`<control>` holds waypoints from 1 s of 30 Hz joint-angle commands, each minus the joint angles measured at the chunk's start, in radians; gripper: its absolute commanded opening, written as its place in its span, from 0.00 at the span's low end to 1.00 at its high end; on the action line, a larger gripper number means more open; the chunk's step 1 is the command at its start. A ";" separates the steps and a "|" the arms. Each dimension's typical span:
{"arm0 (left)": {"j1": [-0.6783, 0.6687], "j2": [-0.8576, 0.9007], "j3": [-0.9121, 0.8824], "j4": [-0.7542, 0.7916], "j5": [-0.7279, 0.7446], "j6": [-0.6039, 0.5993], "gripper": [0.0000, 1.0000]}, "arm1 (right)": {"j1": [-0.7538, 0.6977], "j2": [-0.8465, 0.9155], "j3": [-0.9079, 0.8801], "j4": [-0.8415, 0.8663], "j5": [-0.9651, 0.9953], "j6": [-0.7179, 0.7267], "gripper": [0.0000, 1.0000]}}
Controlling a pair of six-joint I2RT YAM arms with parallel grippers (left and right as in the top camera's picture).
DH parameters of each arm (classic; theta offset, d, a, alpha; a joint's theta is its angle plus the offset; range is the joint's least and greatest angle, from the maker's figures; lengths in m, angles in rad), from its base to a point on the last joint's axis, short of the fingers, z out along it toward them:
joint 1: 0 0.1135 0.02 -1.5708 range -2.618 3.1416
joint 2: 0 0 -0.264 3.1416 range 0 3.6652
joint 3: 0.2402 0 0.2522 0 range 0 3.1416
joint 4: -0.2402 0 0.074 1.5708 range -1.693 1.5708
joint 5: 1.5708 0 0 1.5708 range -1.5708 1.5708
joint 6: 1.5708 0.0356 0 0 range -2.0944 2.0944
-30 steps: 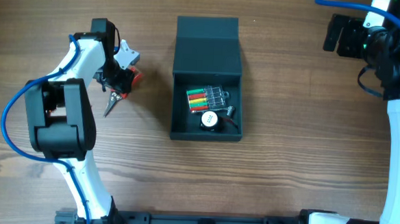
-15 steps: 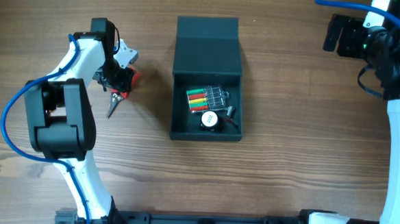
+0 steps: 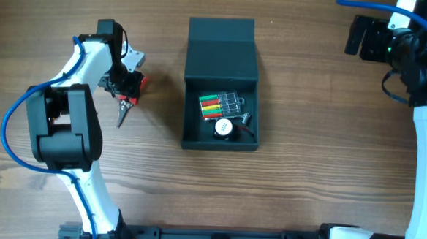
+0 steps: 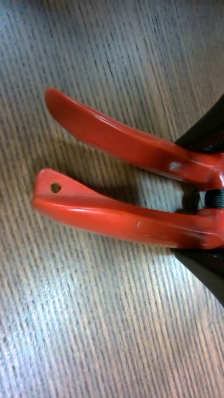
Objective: Pack container
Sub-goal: 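Lower the left gripper and grasp the red snips by the handles, then carry the red snips into the green box and release them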
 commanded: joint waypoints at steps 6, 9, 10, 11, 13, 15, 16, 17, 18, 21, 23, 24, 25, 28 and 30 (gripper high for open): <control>-0.056 -0.210 -0.004 -0.059 0.019 -0.074 0.04 | -0.004 0.008 -0.003 0.003 0.018 -0.006 1.00; -0.093 -0.308 -0.003 -0.088 0.022 -0.110 0.04 | -0.004 0.008 -0.003 0.003 0.018 -0.007 1.00; -0.108 -0.340 -0.003 -0.095 0.036 -0.119 0.04 | -0.004 0.008 -0.003 0.003 0.018 -0.007 1.00; -0.121 -0.365 -0.004 -0.099 0.049 -0.124 0.04 | -0.004 0.008 -0.003 0.004 0.018 -0.007 1.00; -0.172 -0.439 -0.003 -0.103 0.094 -0.122 0.04 | -0.004 0.008 -0.003 0.004 0.018 -0.007 1.00; -0.234 -0.499 -0.003 -0.096 0.098 -0.107 0.04 | -0.004 0.008 -0.003 0.003 0.018 -0.007 1.00; -0.281 -0.531 -0.003 -0.095 0.098 -0.060 0.04 | -0.004 0.008 -0.003 0.003 0.018 -0.006 1.00; -0.325 -0.553 -0.003 -0.092 0.097 -0.013 0.04 | -0.004 0.008 -0.003 0.003 0.017 -0.007 1.00; -0.380 -0.574 -0.003 -0.083 0.097 0.039 0.04 | -0.004 0.008 -0.003 0.003 0.017 -0.006 1.00; -0.502 -0.591 -0.003 -0.054 0.089 0.181 0.04 | -0.004 0.008 -0.003 0.002 0.017 -0.006 1.00; -0.571 -0.585 -0.004 -0.032 0.086 0.323 0.04 | -0.004 0.008 -0.003 0.002 0.017 -0.006 1.00; -0.597 -0.577 -0.004 -0.019 0.086 0.380 0.04 | -0.004 0.008 -0.003 0.002 0.017 -0.006 1.00; -0.617 -0.572 -0.004 -0.008 0.086 0.420 0.04 | -0.004 0.008 -0.003 -0.001 0.017 -0.006 1.00; -0.649 -0.540 -0.004 0.023 0.092 0.441 0.04 | -0.004 0.008 -0.003 -0.007 0.017 -0.006 1.00; -0.655 -0.509 -0.004 0.014 0.109 0.444 0.04 | -0.004 0.008 -0.003 -0.009 0.017 -0.006 1.00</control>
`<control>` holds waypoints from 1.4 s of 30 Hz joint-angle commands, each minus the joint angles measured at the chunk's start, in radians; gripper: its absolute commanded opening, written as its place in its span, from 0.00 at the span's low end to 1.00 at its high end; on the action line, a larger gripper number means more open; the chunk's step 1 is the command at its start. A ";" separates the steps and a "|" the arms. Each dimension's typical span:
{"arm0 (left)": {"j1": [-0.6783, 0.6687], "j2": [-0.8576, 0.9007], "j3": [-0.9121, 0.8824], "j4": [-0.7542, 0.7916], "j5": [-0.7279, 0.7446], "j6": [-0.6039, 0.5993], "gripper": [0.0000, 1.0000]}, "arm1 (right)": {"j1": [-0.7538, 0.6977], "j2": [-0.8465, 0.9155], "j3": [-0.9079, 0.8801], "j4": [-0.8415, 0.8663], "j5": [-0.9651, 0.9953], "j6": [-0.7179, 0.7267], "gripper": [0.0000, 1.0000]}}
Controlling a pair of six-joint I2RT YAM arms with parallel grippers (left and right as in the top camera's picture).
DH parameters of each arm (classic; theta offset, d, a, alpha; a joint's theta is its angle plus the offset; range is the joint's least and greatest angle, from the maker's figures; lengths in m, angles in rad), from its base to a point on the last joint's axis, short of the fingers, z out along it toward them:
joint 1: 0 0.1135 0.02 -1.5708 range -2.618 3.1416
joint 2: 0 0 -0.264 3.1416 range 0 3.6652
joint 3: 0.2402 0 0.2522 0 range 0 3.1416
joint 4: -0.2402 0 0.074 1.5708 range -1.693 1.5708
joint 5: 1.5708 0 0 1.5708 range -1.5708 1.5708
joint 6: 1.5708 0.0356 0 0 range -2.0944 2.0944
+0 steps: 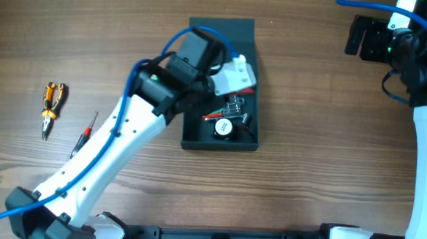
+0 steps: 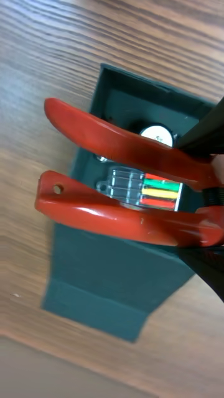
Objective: Pack container
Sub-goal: 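Carry the red snips into the green box and release them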
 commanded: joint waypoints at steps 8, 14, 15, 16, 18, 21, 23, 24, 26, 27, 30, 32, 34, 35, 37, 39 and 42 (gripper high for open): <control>-0.010 0.185 0.003 -0.062 0.116 0.102 0.04 | -0.004 0.008 -0.003 -0.003 0.018 -0.007 1.00; -0.011 0.210 0.003 -0.102 0.123 0.082 0.04 | -0.004 0.008 -0.003 0.002 0.018 -0.032 1.00; -0.011 0.210 0.003 -0.099 0.122 0.082 0.04 | -0.004 0.008 -0.003 0.005 0.018 -0.032 1.00; -0.011 0.210 0.003 -0.094 0.122 0.082 0.04 | -0.004 0.008 -0.003 0.005 0.018 -0.032 1.00; -0.011 0.210 0.003 -0.086 0.122 0.074 0.04 | -0.004 0.008 -0.003 0.005 0.018 -0.033 1.00; -0.011 0.209 0.003 -0.034 0.075 0.001 0.04 | -0.004 0.008 -0.003 0.005 0.017 -0.032 1.00; -0.011 0.210 0.003 0.014 0.015 -0.039 0.22 | -0.004 0.008 -0.003 0.005 0.011 -0.032 1.00; -0.011 0.210 0.003 0.037 -0.006 -0.058 0.27 | -0.004 0.008 -0.003 0.005 -0.001 -0.033 1.00; -0.010 0.210 0.003 0.088 -0.039 -0.080 0.28 | -0.004 0.008 -0.003 0.004 -0.076 -0.062 1.00; -0.010 0.210 0.003 0.103 -0.039 -0.080 0.29 | -0.004 0.008 -0.003 0.002 -0.117 -0.083 1.00; -0.010 0.210 0.003 0.127 -0.056 -0.116 0.47 | -0.004 0.014 -0.003 -0.027 -0.316 -0.157 1.00; -0.007 0.210 0.003 0.142 -0.098 -0.237 0.56 | -0.004 0.026 -0.003 -0.057 -0.370 -0.163 0.94; 0.002 0.209 0.003 0.145 -0.134 -0.336 0.60 | -0.004 0.041 -0.003 -0.082 -0.374 -0.161 0.90; 0.014 0.208 0.003 0.145 -0.161 -0.409 0.60 | -0.004 0.054 -0.004 -0.099 -0.373 -0.161 0.86; 0.040 0.203 0.003 0.144 -0.186 -0.497 0.58 | -0.003 0.078 -0.004 -0.121 -0.373 -0.161 0.82; 0.077 0.195 0.003 0.145 -0.188 -0.568 0.57 | -0.002 0.101 -0.004 -0.132 -0.374 -0.160 0.81; 0.158 0.179 0.003 0.141 -0.188 -0.639 0.57 | 0.011 0.141 -0.004 -0.129 -0.373 -0.162 0.83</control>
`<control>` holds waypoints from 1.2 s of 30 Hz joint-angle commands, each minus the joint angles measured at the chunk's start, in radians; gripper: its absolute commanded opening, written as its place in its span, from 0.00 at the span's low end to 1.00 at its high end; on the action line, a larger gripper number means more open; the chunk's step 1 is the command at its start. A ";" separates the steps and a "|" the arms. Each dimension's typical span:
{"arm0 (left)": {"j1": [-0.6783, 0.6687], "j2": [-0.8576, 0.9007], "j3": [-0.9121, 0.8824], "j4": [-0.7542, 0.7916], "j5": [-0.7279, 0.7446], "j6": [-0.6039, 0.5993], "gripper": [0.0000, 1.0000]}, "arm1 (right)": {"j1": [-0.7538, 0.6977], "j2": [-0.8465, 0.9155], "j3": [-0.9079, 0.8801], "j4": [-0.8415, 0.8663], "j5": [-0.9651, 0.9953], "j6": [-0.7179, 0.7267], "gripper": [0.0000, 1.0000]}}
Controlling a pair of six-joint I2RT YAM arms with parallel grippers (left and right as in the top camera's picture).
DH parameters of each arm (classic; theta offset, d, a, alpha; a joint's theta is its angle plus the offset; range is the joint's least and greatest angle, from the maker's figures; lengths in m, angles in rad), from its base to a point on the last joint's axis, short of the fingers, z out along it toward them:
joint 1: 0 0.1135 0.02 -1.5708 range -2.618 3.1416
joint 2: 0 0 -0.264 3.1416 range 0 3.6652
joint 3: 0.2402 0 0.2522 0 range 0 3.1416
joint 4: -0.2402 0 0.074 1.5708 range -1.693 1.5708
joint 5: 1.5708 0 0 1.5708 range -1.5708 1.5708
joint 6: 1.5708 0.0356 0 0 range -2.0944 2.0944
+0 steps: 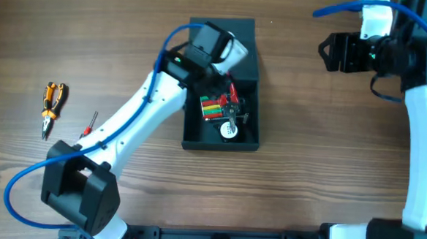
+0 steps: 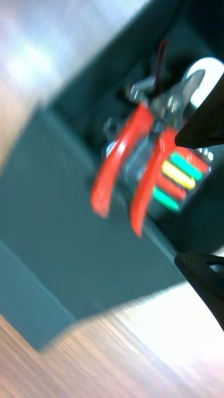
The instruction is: Pack container
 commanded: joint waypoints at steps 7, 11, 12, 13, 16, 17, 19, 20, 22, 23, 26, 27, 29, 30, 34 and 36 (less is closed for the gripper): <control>0.274 -0.095 0.003 -0.036 -0.030 -0.206 0.58 | 0.100 0.118 -0.003 0.019 -0.018 -0.017 0.82; 0.389 -0.125 0.003 -0.078 -0.031 -0.301 0.54 | 0.175 0.177 -0.003 0.031 -0.018 -0.016 0.65; 0.416 -0.129 0.003 -0.093 -0.031 -0.316 0.53 | 0.199 0.198 -0.003 0.037 -0.017 -0.017 0.57; 0.444 -0.132 0.003 -0.114 -0.031 -0.328 0.52 | 0.220 0.221 -0.003 0.047 -0.018 -0.016 0.45; 0.495 -0.132 0.003 -0.152 -0.031 -0.327 0.52 | 0.259 0.271 -0.003 0.082 -0.018 -0.015 0.15; 0.515 -0.132 0.003 -0.163 -0.031 -0.328 0.49 | 0.270 0.291 -0.003 0.096 -0.018 -0.013 0.05; 0.547 -0.132 0.003 -0.172 -0.031 -0.328 0.47 | 0.290 0.329 -0.003 0.122 -0.018 -0.009 0.04; 0.557 -0.132 0.003 -0.173 -0.031 -0.328 0.45 | 0.296 0.341 -0.003 0.131 -0.018 -0.009 0.04; 0.583 -0.132 0.003 -0.177 -0.031 -0.328 0.43 | 0.315 0.377 -0.003 0.154 -0.018 -0.010 0.04; 0.595 -0.132 0.003 -0.178 -0.031 -0.328 0.38 | 0.327 0.398 -0.003 0.167 -0.018 -0.014 0.04; 0.612 -0.132 0.003 -0.179 -0.030 -0.328 0.17 | 0.352 0.434 -0.003 0.192 -0.018 -0.015 0.04; 0.615 -0.132 0.003 -0.179 -0.030 -0.328 0.08 | 0.361 0.442 -0.003 0.202 -0.018 -0.016 0.04; 0.616 -0.132 0.003 -0.179 -0.030 -0.328 0.04 | 0.386 0.464 -0.003 0.238 -0.018 -0.018 0.04; 0.616 -0.132 0.003 -0.180 -0.030 -0.328 0.04 | 0.393 0.467 -0.003 0.252 -0.018 -0.018 0.04; 0.616 -0.132 0.003 -0.195 -0.004 -0.328 0.04 | 0.420 0.490 -0.003 0.295 -0.018 -0.034 0.04; 0.616 -0.132 0.003 -0.203 -0.003 -0.328 0.04 | 0.428 0.500 -0.003 0.304 -0.016 -0.043 0.04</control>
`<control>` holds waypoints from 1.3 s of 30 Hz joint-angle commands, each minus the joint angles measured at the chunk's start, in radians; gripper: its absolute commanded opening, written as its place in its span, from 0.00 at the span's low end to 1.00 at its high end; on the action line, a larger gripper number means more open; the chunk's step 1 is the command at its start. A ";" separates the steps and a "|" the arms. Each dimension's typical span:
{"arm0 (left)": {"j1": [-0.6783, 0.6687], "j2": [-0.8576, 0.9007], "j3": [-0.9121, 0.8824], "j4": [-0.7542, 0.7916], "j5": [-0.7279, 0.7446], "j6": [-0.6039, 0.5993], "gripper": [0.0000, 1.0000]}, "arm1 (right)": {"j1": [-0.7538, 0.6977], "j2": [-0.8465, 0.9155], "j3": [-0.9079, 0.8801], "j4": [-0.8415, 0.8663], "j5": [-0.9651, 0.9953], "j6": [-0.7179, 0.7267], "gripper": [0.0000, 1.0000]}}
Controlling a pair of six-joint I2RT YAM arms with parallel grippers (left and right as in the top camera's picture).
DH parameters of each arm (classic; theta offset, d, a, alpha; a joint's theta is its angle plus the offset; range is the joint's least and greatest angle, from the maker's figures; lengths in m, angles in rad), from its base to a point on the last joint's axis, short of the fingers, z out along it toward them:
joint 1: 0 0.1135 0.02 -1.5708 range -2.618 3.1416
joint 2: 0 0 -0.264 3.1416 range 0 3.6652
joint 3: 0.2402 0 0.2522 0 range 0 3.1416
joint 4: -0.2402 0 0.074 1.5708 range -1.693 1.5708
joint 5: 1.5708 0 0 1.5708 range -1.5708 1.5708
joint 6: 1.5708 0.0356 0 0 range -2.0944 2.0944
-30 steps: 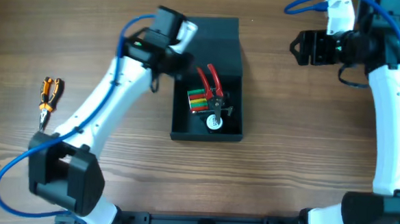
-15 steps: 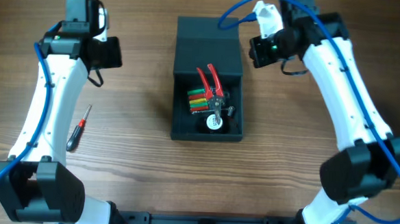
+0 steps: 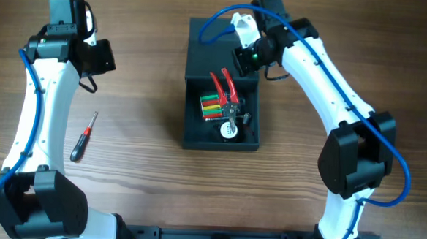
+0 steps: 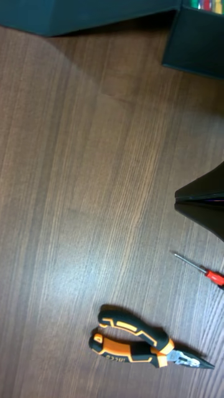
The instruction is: Pack container
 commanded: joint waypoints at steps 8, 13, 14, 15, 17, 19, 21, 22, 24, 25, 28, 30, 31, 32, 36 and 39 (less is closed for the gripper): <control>0.003 -0.021 0.003 -0.032 0.024 -0.006 0.04 | 0.018 0.074 0.000 0.033 0.018 -0.023 0.04; 0.003 -0.021 0.003 -0.032 0.024 -0.006 0.04 | 0.018 0.108 0.000 0.031 0.017 -0.024 0.04; 0.003 -0.021 0.003 -0.032 0.024 -0.006 0.04 | 0.018 0.111 0.000 0.032 0.017 -0.024 0.04; 0.003 -0.021 0.003 -0.032 0.024 -0.006 0.04 | 0.018 0.113 0.000 0.032 0.017 -0.026 0.04; 0.003 -0.021 0.003 -0.032 0.024 -0.006 0.04 | 0.018 0.116 0.000 0.031 0.015 -0.043 0.04; 0.003 -0.021 0.003 -0.032 0.024 -0.006 0.04 | 0.018 0.116 0.000 0.027 -0.008 -0.072 0.04; 0.003 -0.021 0.003 -0.032 0.024 -0.006 0.04 | 0.023 0.116 0.000 0.012 -0.075 -0.145 0.04; 0.003 -0.021 0.003 -0.032 0.024 -0.006 0.04 | 0.026 0.116 0.000 0.003 -0.097 -0.173 0.04; 0.003 -0.021 0.003 -0.032 0.024 -0.006 0.04 | 0.035 0.116 0.000 -0.017 -0.130 -0.217 0.04; 0.003 -0.021 0.003 -0.032 0.024 -0.006 0.04 | 0.043 0.116 0.000 -0.031 -0.150 -0.247 0.04; 0.003 -0.021 0.003 -0.032 0.024 -0.006 0.04 | 0.072 0.116 0.000 -0.074 -0.185 -0.321 0.04; 0.003 -0.021 0.003 -0.032 0.024 -0.006 0.04 | 0.093 0.116 0.000 -0.089 -0.185 -0.338 0.04; 0.003 -0.021 0.003 -0.032 0.024 -0.006 0.04 | 0.105 0.116 0.000 -0.092 -0.185 -0.340 0.04; 0.003 -0.021 0.003 -0.032 0.024 -0.006 0.04 | 0.114 0.116 0.000 -0.092 -0.184 -0.341 0.04; 0.003 -0.021 0.003 -0.032 0.024 -0.006 0.04 | 0.135 0.116 0.000 -0.086 -0.183 -0.334 0.04; 0.003 -0.021 0.003 -0.033 0.024 -0.006 0.04 | 0.135 0.116 0.000 -0.093 -0.160 -0.327 0.04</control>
